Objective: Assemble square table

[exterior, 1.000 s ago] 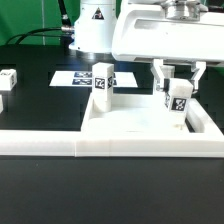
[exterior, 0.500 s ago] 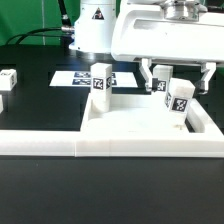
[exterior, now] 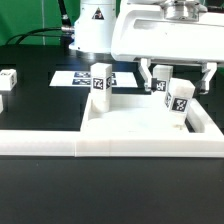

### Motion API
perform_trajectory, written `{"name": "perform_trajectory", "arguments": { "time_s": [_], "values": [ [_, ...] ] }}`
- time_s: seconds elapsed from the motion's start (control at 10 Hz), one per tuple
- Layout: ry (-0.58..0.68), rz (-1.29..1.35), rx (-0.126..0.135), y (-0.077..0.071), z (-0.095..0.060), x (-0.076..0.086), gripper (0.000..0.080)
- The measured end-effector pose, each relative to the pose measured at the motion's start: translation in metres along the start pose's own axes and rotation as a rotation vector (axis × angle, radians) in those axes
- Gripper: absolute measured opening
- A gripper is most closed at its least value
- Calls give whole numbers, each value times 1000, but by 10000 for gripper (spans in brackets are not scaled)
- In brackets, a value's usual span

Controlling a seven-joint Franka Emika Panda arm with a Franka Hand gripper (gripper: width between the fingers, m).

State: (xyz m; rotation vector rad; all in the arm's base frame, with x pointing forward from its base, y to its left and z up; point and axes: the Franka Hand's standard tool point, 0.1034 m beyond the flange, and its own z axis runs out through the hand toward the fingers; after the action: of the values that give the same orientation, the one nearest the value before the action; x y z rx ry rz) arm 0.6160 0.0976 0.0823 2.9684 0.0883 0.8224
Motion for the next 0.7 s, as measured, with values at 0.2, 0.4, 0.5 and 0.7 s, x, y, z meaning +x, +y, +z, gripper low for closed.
{"name": "perform_trajectory", "arguments": {
  "time_s": [0.2, 0.4, 0.5, 0.7],
  "values": [
    [-1, 0, 0, 0, 0, 0, 649],
    [-70, 14, -1, 4, 0, 1, 649],
    [-146, 28, 0, 7, 0, 3, 649],
    [-323, 51, 3, 12, 0, 11, 649]
  ]
}}
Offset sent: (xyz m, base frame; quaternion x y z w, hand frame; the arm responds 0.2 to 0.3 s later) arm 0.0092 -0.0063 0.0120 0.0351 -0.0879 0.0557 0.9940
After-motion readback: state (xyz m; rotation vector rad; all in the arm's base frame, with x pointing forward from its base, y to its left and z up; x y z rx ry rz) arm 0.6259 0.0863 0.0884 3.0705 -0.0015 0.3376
